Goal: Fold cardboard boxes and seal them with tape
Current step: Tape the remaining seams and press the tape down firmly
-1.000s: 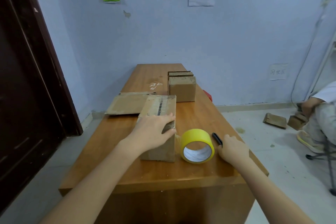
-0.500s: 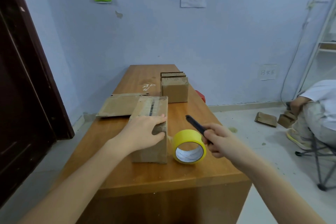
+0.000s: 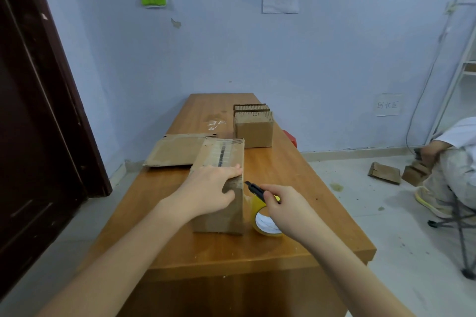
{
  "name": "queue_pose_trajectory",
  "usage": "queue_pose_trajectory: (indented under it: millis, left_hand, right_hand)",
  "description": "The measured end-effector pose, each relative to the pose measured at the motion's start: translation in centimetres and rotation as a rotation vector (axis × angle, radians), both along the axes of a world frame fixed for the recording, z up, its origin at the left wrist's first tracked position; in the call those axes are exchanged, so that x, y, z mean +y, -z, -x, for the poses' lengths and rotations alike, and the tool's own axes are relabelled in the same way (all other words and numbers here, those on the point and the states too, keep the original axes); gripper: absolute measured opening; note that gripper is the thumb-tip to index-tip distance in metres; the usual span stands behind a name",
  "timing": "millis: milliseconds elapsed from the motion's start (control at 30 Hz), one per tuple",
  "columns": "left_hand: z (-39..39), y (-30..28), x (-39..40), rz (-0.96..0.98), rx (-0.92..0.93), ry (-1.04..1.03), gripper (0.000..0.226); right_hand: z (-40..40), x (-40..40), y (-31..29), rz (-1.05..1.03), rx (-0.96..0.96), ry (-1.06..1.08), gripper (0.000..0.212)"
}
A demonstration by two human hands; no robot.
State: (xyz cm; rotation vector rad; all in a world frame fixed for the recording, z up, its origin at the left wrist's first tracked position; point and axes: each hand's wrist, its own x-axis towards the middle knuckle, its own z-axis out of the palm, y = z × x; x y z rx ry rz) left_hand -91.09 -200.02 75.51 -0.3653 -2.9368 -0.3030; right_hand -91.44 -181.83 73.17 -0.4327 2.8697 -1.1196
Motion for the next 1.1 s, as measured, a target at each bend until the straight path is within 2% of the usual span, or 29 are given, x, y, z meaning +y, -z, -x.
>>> queue_pose_trajectory:
  millis: [267,567,633,800,1100]
  left_hand:
    - [0.1,-0.3,0.2,0.01,-0.013,-0.007,0.055]
    - [0.4,-0.3,0.1,0.048,-0.024,-0.005,0.054]
    - [0.3,-0.4,0.0,0.042,-0.037,0.003,0.054]
    - [0.3,-0.5,-0.1,0.016,-0.069,0.008,0.053]
    - [-0.1,-0.4,0.2,0.027,-0.028,-0.009,0.056]
  right_hand:
    - [-1.3,0.2,-0.2,0.131,-0.05,-0.026,0.038]
    - [-5.9,0.4,0.5,0.075,0.022,-0.12,0.034]
    - [-6.3,0.4,0.3,0.049,0.076,-0.057,0.035]
    - [-5.6,2.4,-1.5,0.21,-0.007,-0.025,0.033]
    - [-2.5,5.3,-0.6,0.355,0.069,0.117,0.037]
